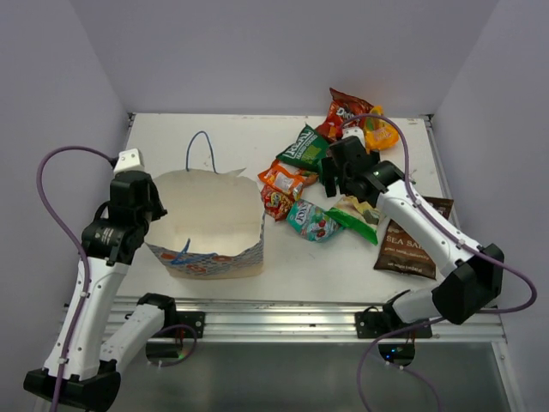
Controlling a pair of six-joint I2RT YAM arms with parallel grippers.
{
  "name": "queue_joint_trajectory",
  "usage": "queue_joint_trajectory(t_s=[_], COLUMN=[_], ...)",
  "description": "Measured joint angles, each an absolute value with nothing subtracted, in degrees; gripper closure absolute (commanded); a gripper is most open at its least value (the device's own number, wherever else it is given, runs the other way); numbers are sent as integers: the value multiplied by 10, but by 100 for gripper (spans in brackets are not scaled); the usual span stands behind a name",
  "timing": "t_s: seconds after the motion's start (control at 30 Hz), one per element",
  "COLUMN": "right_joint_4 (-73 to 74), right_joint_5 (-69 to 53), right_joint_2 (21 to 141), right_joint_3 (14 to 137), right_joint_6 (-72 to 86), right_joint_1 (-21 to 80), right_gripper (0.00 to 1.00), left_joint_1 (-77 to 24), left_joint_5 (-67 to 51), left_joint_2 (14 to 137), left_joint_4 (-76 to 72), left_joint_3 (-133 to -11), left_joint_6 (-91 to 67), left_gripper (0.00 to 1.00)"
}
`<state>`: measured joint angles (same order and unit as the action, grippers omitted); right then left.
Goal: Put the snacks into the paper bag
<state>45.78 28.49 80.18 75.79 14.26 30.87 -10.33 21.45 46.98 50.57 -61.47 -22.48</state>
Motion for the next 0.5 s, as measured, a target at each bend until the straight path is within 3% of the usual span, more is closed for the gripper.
queue_joint_trajectory(t_s=[0.13,0.5], right_joint_4=[429,341], right_joint_5=[299,293], right_joint_2=[831,990], right_joint_3=[744,687], right_joint_6=[139,127], right_joint_1=[293,174], right_gripper=[3,3], left_joint_1=[-103,-103], left_joint_5=[213,213], left_joint_2=[470,470], left_joint_4=[504,504], left_joint_3=[-612,-612], left_joint_6=[-232,-232], left_gripper=[100,100])
